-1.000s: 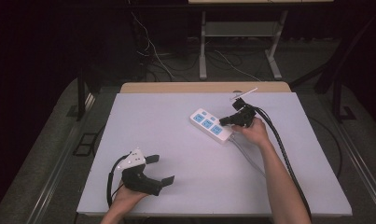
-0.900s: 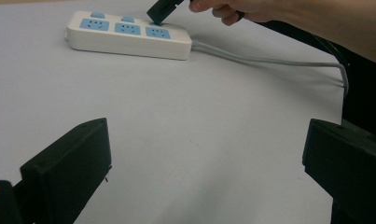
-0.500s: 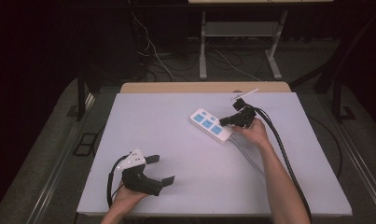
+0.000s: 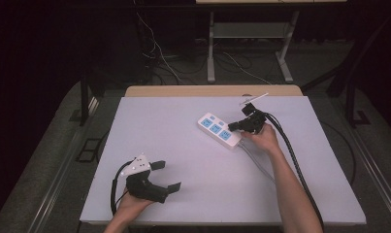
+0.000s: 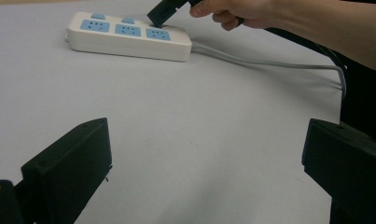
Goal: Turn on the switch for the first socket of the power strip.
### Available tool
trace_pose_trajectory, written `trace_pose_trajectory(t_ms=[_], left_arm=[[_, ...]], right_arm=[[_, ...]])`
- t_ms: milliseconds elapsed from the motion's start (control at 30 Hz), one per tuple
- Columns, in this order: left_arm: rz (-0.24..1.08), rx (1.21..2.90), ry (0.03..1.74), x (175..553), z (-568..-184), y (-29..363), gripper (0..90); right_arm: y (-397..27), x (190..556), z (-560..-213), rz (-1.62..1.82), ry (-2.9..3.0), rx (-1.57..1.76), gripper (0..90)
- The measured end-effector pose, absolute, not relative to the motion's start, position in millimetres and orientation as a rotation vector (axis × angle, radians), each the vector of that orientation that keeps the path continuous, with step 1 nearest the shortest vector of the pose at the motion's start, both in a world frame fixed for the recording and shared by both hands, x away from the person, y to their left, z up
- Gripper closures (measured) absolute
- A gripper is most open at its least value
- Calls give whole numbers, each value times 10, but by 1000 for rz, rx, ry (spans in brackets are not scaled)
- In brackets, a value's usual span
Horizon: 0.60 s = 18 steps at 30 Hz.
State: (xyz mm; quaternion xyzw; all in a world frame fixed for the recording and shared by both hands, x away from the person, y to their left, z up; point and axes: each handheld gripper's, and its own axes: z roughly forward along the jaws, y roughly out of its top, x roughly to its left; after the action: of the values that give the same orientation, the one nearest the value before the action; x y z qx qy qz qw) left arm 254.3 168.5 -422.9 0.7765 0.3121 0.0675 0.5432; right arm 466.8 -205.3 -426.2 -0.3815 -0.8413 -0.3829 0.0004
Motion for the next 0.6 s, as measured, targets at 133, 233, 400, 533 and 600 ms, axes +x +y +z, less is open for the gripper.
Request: trace_pose_trajectory(t_ms=[133, 233, 400, 533, 600], left_arm=[[161, 1849, 736, 2541, -4228, 1683, 1], [161, 1847, 739, 2544, -4229, 1683, 1], [163, 1847, 742, 2548, -4233, 1682, 0], [163, 1843, 747, 2551, -4235, 1682, 1], [164, 1842, 748, 2552, -4236, 1685, 0]], right_arm=[[-2047, 4668, -4255, -1196, -2643, -1200, 900], [-2039, 4655, -4235, -1194, -2669, -1204, 900], [-2039, 4625, -4206, -1201, -2677, -1207, 900], [-2049, 4613, -4174, -1207, -2671, -1203, 900], [-2065, 4606, -4160, -1212, -2665, -1196, 900]])
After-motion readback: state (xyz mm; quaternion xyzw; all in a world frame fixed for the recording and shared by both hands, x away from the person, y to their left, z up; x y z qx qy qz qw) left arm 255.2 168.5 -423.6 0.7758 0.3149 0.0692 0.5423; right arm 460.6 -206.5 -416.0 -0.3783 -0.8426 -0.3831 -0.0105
